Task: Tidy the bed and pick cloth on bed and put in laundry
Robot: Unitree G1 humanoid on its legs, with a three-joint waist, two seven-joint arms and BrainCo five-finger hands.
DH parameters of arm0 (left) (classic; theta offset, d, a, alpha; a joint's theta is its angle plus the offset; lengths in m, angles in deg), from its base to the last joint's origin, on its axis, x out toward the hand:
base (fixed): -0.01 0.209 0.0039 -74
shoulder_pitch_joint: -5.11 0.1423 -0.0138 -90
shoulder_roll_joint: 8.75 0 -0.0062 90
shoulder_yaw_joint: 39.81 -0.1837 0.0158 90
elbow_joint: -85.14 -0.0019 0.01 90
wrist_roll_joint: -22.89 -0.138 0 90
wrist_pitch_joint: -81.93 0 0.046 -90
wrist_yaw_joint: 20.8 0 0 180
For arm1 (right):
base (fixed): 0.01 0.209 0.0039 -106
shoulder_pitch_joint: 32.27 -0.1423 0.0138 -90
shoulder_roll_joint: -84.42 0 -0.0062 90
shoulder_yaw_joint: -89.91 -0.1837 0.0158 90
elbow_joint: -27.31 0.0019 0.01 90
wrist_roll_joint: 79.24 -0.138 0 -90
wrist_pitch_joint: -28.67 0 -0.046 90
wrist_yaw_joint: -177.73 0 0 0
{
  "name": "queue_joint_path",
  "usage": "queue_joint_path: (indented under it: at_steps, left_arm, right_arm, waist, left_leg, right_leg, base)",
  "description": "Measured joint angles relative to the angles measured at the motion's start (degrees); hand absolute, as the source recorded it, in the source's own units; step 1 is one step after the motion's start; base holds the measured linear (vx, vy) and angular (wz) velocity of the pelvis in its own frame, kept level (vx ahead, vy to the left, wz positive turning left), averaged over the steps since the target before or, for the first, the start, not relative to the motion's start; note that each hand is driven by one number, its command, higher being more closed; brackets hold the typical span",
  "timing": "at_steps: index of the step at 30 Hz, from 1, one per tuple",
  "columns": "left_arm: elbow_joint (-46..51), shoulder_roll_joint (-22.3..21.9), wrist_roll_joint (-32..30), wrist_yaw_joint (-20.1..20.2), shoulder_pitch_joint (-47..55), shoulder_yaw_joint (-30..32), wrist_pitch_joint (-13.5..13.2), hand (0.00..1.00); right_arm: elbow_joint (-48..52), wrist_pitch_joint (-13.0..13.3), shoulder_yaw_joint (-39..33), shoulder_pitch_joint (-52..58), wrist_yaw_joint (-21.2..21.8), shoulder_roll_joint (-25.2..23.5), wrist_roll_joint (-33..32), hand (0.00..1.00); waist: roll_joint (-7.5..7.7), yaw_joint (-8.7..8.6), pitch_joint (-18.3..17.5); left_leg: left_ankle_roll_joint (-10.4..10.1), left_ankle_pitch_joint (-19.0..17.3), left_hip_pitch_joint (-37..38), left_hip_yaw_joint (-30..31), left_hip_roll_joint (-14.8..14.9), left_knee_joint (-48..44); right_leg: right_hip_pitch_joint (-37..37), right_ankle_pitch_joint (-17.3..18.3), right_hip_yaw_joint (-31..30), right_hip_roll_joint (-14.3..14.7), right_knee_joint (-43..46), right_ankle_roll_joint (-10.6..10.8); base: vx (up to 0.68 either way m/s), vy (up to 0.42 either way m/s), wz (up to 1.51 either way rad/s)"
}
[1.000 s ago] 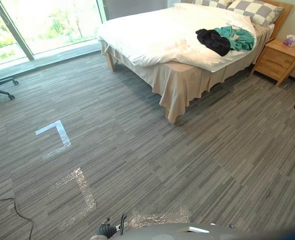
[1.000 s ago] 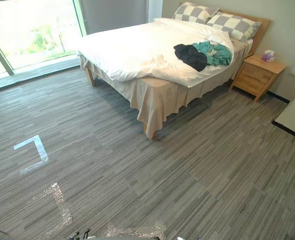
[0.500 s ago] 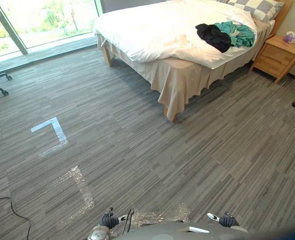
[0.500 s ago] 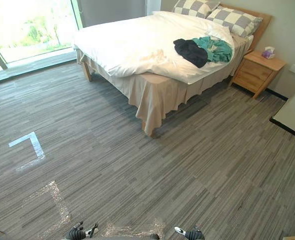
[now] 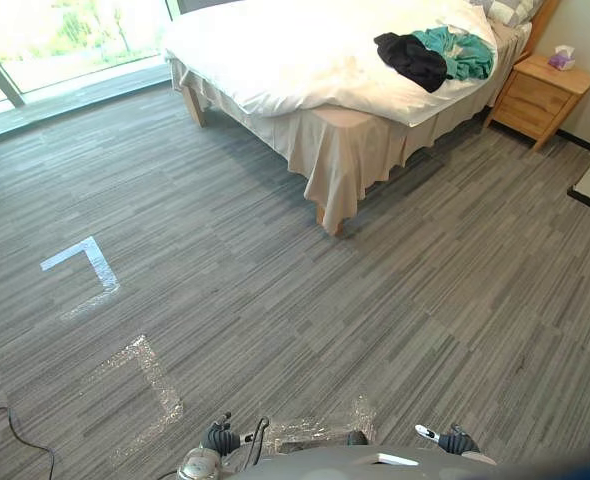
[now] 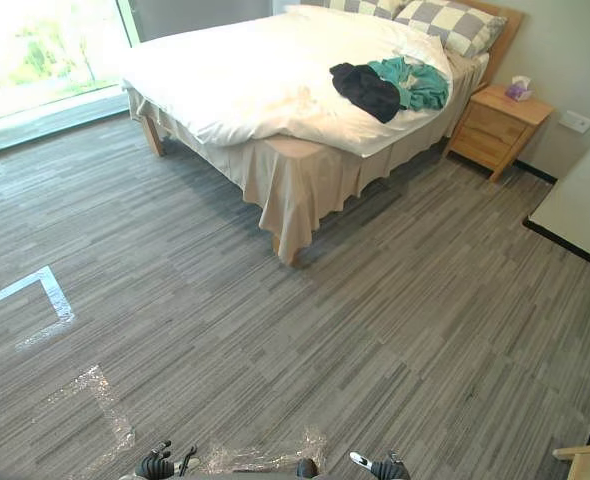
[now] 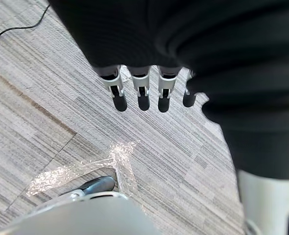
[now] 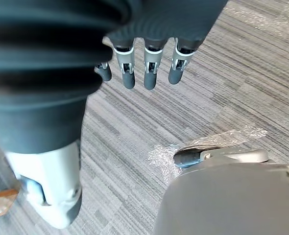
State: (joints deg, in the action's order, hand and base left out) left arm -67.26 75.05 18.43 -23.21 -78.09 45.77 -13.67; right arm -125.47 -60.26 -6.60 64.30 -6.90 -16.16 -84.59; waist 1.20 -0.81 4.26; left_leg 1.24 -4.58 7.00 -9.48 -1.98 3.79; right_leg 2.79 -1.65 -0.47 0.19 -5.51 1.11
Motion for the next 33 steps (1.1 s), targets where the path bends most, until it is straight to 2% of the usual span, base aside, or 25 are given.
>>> queue_joint_path:
  at_steps: [3,5,6,8,9,11,12,13,15,17,18,19,21,22,23,24,25,26,27,28,29,31,32,33]
  left_arm:
    - [-0.7,0.0,-0.7,0.0,-1.0,-0.1,0.1,0.00]
    - [-1.2,0.0,-0.7,0.0,-1.8,-0.1,0.1,0.00]
    - [-1.2,0.1,-0.7,0.0,-2.4,-0.1,0.1,0.00]
    - [-1.2,0.3,-0.7,0.0,-2.5,-0.1,0.1,0.00]
    - [-1.4,0.7,-0.7,0.0,-2.9,-0.2,0.1,0.00]
    - [-1.4,0.7,-0.7,0.0,-3.3,-0.2,0.2,0.00]
    - [-1.4,0.6,-0.7,0.0,-3.6,-0.2,0.2,0.00]
    - [-1.3,0.3,-0.7,0.0,-4.4,-0.2,0.2,0.00]
    - [-1.4,-0.1,-0.7,0.0,-5.4,-0.2,0.1,0.00]
    - [-1.4,-1.9,-0.8,0.0,-6.6,-0.1,0.1,0.00]
    - [-1.4,-2.4,-0.8,0.0,-6.9,-0.1,0.1,0.00]
    - [-1.5,-2.7,-1.3,0.0,-7.5,0.0,0.0,0.00]
    - [-1.9,-2.5,-1.7,0.0,-6.6,0.0,-0.3,0.00]
    - [-1.9,-3.6,-1.8,-0.2,-6.7,1.1,-0.3,0.00]
    - [-1.8,-4.2,-1.9,-0.1,-6.9,1.2,-1.0,0.00]
    - [-1.6,-4.5,-1.9,-0.2,-7.1,1.3,-1.4,0.00]
    - [-1.4,-5.5,-1.9,-0.4,-7.2,2.7,-1.7,0.00]
    - [-1.3,-6.1,-1.9,-0.5,-7.0,3.8,-1.5,0.00]
    - [-1.2,-6.3,-1.8,-0.5,-6.7,4.2,-1.5,0.00]
    - [-0.3,-6.9,-1.5,-0.6,-5.7,4.8,-1.5,0.00]
    - [0.6,-7.2,-1.3,-0.7,-5.3,4.9,-1.5,0.00]
    - [2.9,-7.7,-1.2,-1.1,-4.8,4.8,-1.7,0.00]
    - [3.1,-7.8,-1.2,-1.5,-4.8,4.9,-1.7,0.00]
    - [3.8,-8.3,-1.2,-1.9,-5.3,4.9,-1.9,0.00]
  right_arm:
    - [0.7,0.0,-0.5,0.0,0.0,-0.2,0.0,0.00]
    - [1.8,0.0,-1.4,-0.3,0.0,-0.3,0.0,0.00]
    - [2.4,0.0,-1.9,-0.4,0.0,-0.5,0.0,0.00]
    - [2.8,0.0,-2.2,-0.5,0.0,-0.8,0.0,0.00]
    - [2.8,0.0,-2.7,-0.4,0.0,-0.9,0.0,0.00]
    - [2.8,0.0,-3.3,-0.1,0.0,-1.1,0.0,0.00]
    - [2.8,0.0,-4.2,-0.1,0.0,-1.4,0.0,0.00]
    - [2.7,0.0,-5.3,0.0,0.0,-1.9,0.0,0.00]
    - [2.6,-0.1,-7.0,-0.2,0.0,-1.9,0.0,0.00]
    - [2.7,-0.1,-8.3,-1.6,-0.1,-0.9,0.0,0.00]
    - [2.7,-0.1,-8.2,-2.0,-0.1,-0.5,0.0,0.00]
    - [2.9,-0.1,-7.5,-2.3,-0.1,-0.4,0.0,0.00]
    - [2.9,-0.1,-6.9,-1.7,-0.2,-1.3,0.0,0.00]
    - [2.9,-0.1,-6.2,-1.8,-0.1,-0.9,0.0,0.00]
    - [3.4,0.0,-6.1,-2.6,-0.1,-0.2,0.1,0.00]
    - [3.4,0.2,-6.3,-3.0,-0.2,0.0,0.3,0.00]
    - [3.1,0.4,-6.4,-3.4,-0.2,0.6,0.5,0.00]
    - [2.5,0.4,-6.2,-3.5,-0.2,0.8,0.6,0.00]
    - [2.2,0.4,-6.1,-3.5,-0.2,0.8,1.2,0.00]
    - [1.8,0.4,-5.3,-3.5,-0.3,1.0,2.0,0.00]
    - [1.6,0.5,-4.4,-3.4,-0.3,1.3,2.3,0.00]
    - [0.9,0.5,-1.2,-3.7,-0.7,2.5,2.5,0.00]
    - [0.8,0.6,-0.9,-4.0,-0.7,2.6,2.5,0.00]
    - [0.5,0.6,-0.3,-5.0,-0.9,2.7,3.4,0.00]
  waist:
    - [-0.10,-0.46,0.7]
    - [-0.35,-0.64,2.1]
    - [-0.27,-1.07,3.2]
    - [-0.66,-1.43,3.8]
    - [-0.20,-2.22,3.9]
    - [0.04,-2.82,3.9]
    - [-0.13,-2.98,4.1]
    - [-0.29,-3.06,4.3]
    - [-0.84,-2.85,4.7]
    - [-3.08,-3.25,6.1]
    - [-3.77,-3.40,6.5]
    - [-3.90,-4.11,7.2]
    - [-1.55,-4.52,7.4]
    - [-2.45,-4.59,7.6]
    - [-3.85,-4.60,7.2]
    - [-4.41,-4.64,7.4]
    - [-5.38,-4.62,7.8]
    - [-5.64,-4.59,7.7]
    - [-5.63,-4.50,7.7]
    - [-5.58,-4.49,7.7]
    - [-5.58,-4.48,7.7]
    - [-5.15,-3.90,7.6]
    - [-5.11,-3.27,7.3]
    - [-5.34,-2.03,6.5]
  left_leg:
    - [-0.6,-0.6,0.0,-1.7,0.2,-0.4]
    - [-0.6,-2.0,-0.2,-3.6,1.0,-2.2]
    - [-0.7,-3.5,-0.2,-5.9,1.7,-4.1]
    - [-0.6,-4.4,-0.2,-7.2,2.0,-5.2]
    - [-0.8,-5.5,-0.2,-8.3,2.1,-6.5]
    - [-1.0,-6.6,-0.1,-9.0,2.5,-7.9]
    - [-1.3,-7.0,-0.1,-9.2,3.1,-8.5]
    - [-1.9,-7.4,-0.1,-9.8,4.1,-8.8]
    - [-2.9,-8.0,-0.1,-10.6,6.5,-9.1]
    - [-6.0,-8.8,0.7,-11.3,12.0,-9.0]
    - [-7.0,-9.0,1.3,-11.4,13.7,-8.8]
    - [-9.2,-8.8,3.2,-11.7,15.9,-7.6]
    - [-11.0,-8.1,6.5,-11.9,15.6,-6.2]
    - [-12.0,-7.7,8.8,-12.1,17.9,-5.9]
    - [-12.8,-3.9,8.1,-11.6,19.6,-6.2]
    - [-13.1,-2.2,7.8,-11.3,20.2,-6.6]
    - [-12.3,1.1,6.4,-9.4,21.8,-10.2]
    - [-10.3,3.9,3.5,-5.9,23.3,-16.7]
    - [-9.7,4.8,2.1,-3.8,23.9,-20.7]
    - [-9.6,5.0,-0.2,-0.8,24.9,-29.5]
    - [-9.6,5.0,-1.4,-0.3,25.2,-33.6]
    - [-10.6,2.2,-6.1,0.9,25.3,-47.1]
    - [-10.9,0.9,-7.5,0.9,24.6,-49.0]
    - [-10.9,-2.6,-11.6,1.5,21.9,-52.1]
  right_leg:
    - [-0.7,0.1,-1.5,0.2,0.6,0.0]
    - [-2.4,1.6,-2.6,1.0,4.4,-0.1]
    - [-5.3,4.6,-2.6,1.6,10.5,0.0]
    - [-7.4,7.2,-1.5,1.5,15.0,-0.1]
    - [-10.0,10.2,2.1,0.3,20.4,0.0]
    - [-11.2,11.9,6.2,-0.7,23.3,-0.8]
    - [-11.3,12.8,8.3,-1.1,23.8,-0.6]
    - [-11.8,13.3,11.8,-1.4,24.2,-1.3]
    - [-13.6,13.6,16.2,-1.4,25.5,-1.7]
    - [-19.0,13.4,18.8,-1.9,28.6,-1.2]
    - [-21.0,12.7,18.8,-2.2,28.7,-0.2]
    - [-24.7,9.4,18.5,-4.2,27.1,2.1]
    - [-24.6,4.0,18.2,-7.5,21.0,3.2]
    - [-24.9,0.0,19.5,-6.7,23.8,-2.8]
    - [-26.5,3.8,20.0,-5.4,26.7,-3.5]
    - [-26.7,5.0,20.2,-4.9,27.3,-4.0]
    - [-26.0,7.1,20.2,-3.3,27.5,-4.9]
    - [-24.2,8.4,20.4,-1.9,26.5,-5.8]
    - [-22.7,8.9,20.3,-1.2,25.3,-5.9]
    - [-18.7,9.2,20.3,0.4,22.1,-6.2]
    - [-16.2,8.9,20.3,1.2,20.3,-6.7]
    - [-7.7,8.7,19.5,4.1,14.0,-6.9]
    - [-6.5,8.7,18.6,4.7,12.9,-6.9]
    - [-4.5,8.6,17.0,5.2,10.9,-7.0]
  base:
    - [0.02,-0.014,-0.29]
    - [0.00,-0.028,-0.53]
    - [-0.01,-0.038,-0.61]
    - [0.01,-0.070,-0.48]
    - [0.04,-0.095,-0.36]
    - [0.07,-0.082,-0.25]
    - [0.12,-0.133,-0.18]
    - [0.12,-0.149,-0.32]
    - [0.11,-0.163,-0.35]
    - [0.19,-0.232,-0.31]
    - [0.34,-0.354,-0.21]
    - [0.41,-0.393,0.00]
    - [0.44,-0.429,0.02]
    - [0.43,-0.471,-0.18]
    - [0.43,-0.476,-0.21]
    - [0.40,-0.465,-0.17]
    - [0.41,-0.479,-0.15]
    - [0.44,-0.471,-0.15]
    - [0.56,-0.484,-0.14]
    - [0.49,-0.353,-0.10]
    - [0.48,-0.323,-0.07]
    - [0.42,-0.260,-0.12]
    - [0.45,-0.269,-0.45]
    - [0.33,-0.163,-0.53]
